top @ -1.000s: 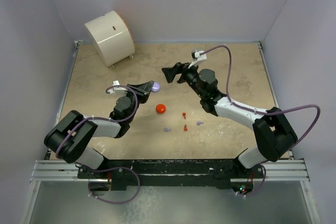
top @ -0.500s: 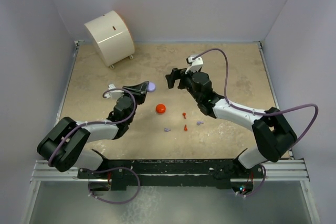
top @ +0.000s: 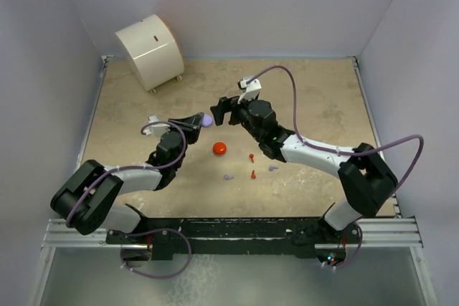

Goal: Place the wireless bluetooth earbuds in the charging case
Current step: Open the charging case.

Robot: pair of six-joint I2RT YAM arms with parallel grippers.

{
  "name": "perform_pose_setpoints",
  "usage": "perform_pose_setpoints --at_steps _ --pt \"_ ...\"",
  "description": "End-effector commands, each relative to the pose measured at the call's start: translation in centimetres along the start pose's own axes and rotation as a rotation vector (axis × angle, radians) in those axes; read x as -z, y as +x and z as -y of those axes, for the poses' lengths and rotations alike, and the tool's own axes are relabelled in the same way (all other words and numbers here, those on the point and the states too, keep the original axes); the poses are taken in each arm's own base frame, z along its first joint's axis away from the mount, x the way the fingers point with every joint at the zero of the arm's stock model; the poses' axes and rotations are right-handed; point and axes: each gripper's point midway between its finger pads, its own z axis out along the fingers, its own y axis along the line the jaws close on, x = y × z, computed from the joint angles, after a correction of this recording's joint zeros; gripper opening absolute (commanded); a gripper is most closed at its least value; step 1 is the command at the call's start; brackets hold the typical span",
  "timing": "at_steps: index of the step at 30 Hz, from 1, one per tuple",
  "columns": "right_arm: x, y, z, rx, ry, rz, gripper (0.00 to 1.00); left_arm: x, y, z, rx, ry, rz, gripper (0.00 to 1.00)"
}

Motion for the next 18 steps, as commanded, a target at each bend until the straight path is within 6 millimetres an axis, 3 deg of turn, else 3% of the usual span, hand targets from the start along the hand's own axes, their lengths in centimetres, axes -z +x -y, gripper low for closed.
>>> perform_pose_setpoints --at_steps 1,18 --pt "-0.5 0.2 -1.2 -0.008 -0.013 0.003 0.99 -0.3 0.2 3.0 0.033 0.070 0.001 0.00" --pt "0.9 5.7 -1.8 -0.028 -0.035 -0.099 0.99 0.0 -0.1 3.6 0.037 0.085 0.005 0.00"
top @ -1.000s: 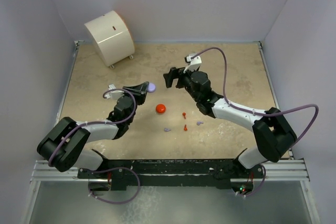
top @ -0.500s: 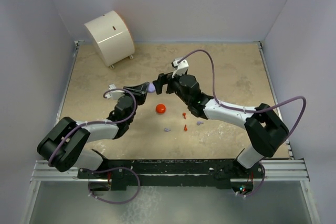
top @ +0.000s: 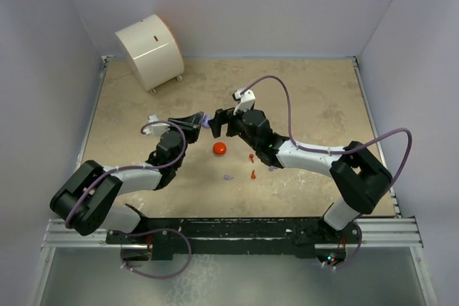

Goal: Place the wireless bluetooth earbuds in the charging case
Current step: Open the charging case.

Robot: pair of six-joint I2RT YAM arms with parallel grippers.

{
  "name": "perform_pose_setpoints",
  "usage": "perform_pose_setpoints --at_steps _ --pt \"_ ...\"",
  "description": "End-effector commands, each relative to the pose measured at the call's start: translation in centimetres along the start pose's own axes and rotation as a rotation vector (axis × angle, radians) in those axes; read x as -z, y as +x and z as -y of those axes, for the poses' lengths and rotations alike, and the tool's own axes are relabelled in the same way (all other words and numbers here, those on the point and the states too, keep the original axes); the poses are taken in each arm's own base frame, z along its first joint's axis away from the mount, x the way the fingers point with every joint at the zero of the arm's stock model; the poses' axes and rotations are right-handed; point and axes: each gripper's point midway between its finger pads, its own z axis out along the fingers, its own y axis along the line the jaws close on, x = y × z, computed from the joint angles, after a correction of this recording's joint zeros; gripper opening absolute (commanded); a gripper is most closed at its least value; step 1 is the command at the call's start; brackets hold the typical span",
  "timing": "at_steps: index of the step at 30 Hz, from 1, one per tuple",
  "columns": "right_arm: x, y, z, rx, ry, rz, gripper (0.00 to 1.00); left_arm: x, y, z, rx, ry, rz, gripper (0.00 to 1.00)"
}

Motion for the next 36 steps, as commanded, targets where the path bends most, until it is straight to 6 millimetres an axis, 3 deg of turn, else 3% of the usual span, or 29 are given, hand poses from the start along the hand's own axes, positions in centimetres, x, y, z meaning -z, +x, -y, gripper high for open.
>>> perform_pose_setpoints --at_steps 1,6,14,22,27,30,33,36 --pt "0.4 0.3 -0.7 -0.021 -0.011 0.013 0.99 0.1 -0.1 3.2 0.035 0.081 0.004 0.00" --pt "0.5 1.1 -0.8 -0.021 -0.011 -0.001 0.99 0.1 0.0 3.5 0.039 0.090 0.001 0.00" --pt "0.3 0.6 -0.6 -0.022 0.008 0.009 0.99 0.3 0.2 3.5 0.050 0.099 -0.013 0.00" --pt "2.7 -0.1 0.8 -0.032 0.063 0.020 1.00 1.3 -2.0 2.9 0.055 0.103 0.038 0.00" --pt "4.1 2.5 3.4 -0.016 0.181 -0.079 0.98 3.4 -4.3 1.8 0.127 0.166 0.077 0.00" --pt "5.1 4.7 4.5 -0.054 0.247 -0.162 0.94 4.2 -4.3 0.5 0.137 0.167 0.059 0.00" --pt "6.0 6.8 4.0 -0.067 0.235 -0.249 0.88 4.2 -3.4 0.2 0.139 0.169 0.012 0.00" --pt "7.1 8.8 2.1 -0.044 0.220 -0.310 0.85 4.1 -2.7 0.4 0.156 0.191 -0.021 0.00"
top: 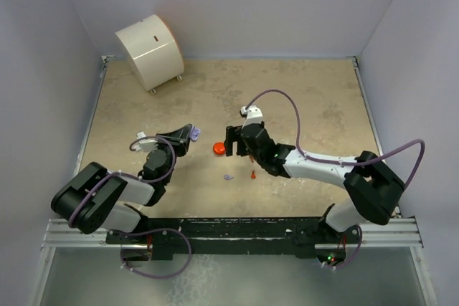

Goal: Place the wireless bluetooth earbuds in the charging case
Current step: Open the charging case, then pick up the earbud from the center of the board.

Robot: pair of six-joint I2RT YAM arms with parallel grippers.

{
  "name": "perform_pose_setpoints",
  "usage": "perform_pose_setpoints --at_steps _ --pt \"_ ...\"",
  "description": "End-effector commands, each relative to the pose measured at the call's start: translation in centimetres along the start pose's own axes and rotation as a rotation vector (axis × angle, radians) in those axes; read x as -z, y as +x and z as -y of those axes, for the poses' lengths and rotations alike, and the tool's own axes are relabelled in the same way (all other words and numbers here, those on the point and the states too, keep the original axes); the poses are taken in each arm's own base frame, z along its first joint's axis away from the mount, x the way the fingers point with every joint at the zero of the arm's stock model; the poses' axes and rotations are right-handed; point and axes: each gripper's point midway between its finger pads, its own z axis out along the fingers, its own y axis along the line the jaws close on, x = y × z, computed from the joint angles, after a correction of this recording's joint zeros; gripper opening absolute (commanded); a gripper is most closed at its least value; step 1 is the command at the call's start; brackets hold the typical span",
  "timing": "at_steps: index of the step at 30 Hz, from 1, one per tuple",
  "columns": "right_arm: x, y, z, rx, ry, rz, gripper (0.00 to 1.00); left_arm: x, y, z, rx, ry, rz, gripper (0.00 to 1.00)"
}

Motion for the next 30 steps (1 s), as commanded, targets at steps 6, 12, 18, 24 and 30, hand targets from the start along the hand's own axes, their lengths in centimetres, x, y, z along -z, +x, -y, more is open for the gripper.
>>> perform_pose_setpoints --at_steps 6,12,18,24,30 --pt "3.3 7.7 -4.6 0.101 0.019 -0.187 0.81 0.2 1.4 3.2 0.111 0.148 -0.084 0.00" --pt "4.0 11.1 -5.9 0.165 0.063 -0.230 0.75 0.6 1.2 3.2 0.113 0.147 -0.081 0.00" --pt "4.1 12.4 -6.3 0.203 0.082 -0.241 0.72 0.9 0.7 2.9 0.089 0.129 -0.063 0.00" --pt "3.6 11.8 -6.5 0.229 0.121 -0.212 0.70 1.0 0.5 2.8 0.071 0.120 -0.054 0.00" --pt "3.6 11.8 -6.1 0.240 0.144 -0.212 0.68 0.9 0.4 2.7 0.068 0.115 -0.050 0.00"
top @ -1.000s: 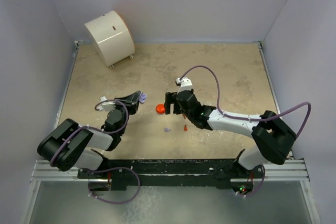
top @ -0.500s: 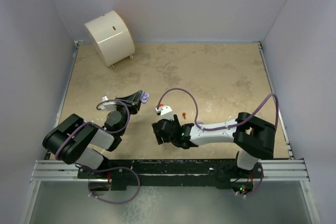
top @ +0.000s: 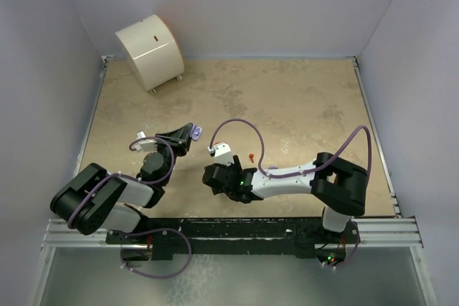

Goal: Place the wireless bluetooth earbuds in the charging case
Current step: Pick up the earbud from the center of the board.

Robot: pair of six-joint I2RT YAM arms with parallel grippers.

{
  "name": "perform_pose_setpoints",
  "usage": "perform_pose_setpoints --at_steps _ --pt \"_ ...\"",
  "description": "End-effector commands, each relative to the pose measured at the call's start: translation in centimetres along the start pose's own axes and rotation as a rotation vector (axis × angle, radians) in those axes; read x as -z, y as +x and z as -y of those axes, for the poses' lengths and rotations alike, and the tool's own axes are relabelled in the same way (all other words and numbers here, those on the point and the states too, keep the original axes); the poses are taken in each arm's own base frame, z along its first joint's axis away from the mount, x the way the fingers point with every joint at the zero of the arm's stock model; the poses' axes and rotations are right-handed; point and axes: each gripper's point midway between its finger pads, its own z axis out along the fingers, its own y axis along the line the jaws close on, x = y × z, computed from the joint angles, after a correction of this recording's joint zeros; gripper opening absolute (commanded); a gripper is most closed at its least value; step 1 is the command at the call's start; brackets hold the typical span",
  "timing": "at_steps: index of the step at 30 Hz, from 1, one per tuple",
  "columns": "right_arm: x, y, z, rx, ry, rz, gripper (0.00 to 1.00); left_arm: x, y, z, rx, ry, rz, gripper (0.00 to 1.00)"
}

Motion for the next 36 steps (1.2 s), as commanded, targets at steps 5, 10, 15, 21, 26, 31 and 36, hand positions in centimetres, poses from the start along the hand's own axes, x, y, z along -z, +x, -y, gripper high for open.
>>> perform_pose_setpoints --at_steps 5,10,15,21,26,31,36 --pt "0.2 -1.1 0.0 -0.025 0.028 0.036 0.63 0.1 -0.6 0.6 -0.007 0.024 0.018 0.00" --pt "0.0 -1.0 0.1 -0.022 0.026 0.044 0.61 0.1 -0.6 0.5 -0.011 0.020 0.017 0.00" --pt "-0.4 -1.1 0.1 -0.024 0.029 0.053 0.58 0.0 -0.6 0.5 -0.010 0.023 0.018 0.00" --pt "-0.8 -1.2 0.8 -0.040 0.033 0.058 0.56 0.1 -0.7 0.7 -0.004 0.029 0.018 0.00" --pt "-1.0 -1.1 1.6 -0.058 0.017 0.056 0.55 0.2 -0.9 0.6 -0.005 0.027 0.022 0.00" --pt "-1.1 -1.2 1.9 -0.062 0.008 0.059 0.53 0.2 -0.9 0.6 -0.005 0.026 0.021 0.00" --pt "-1.2 -1.0 1.8 -0.058 -0.003 0.055 0.49 0.2 -0.9 0.6 -0.007 0.025 0.021 0.00"
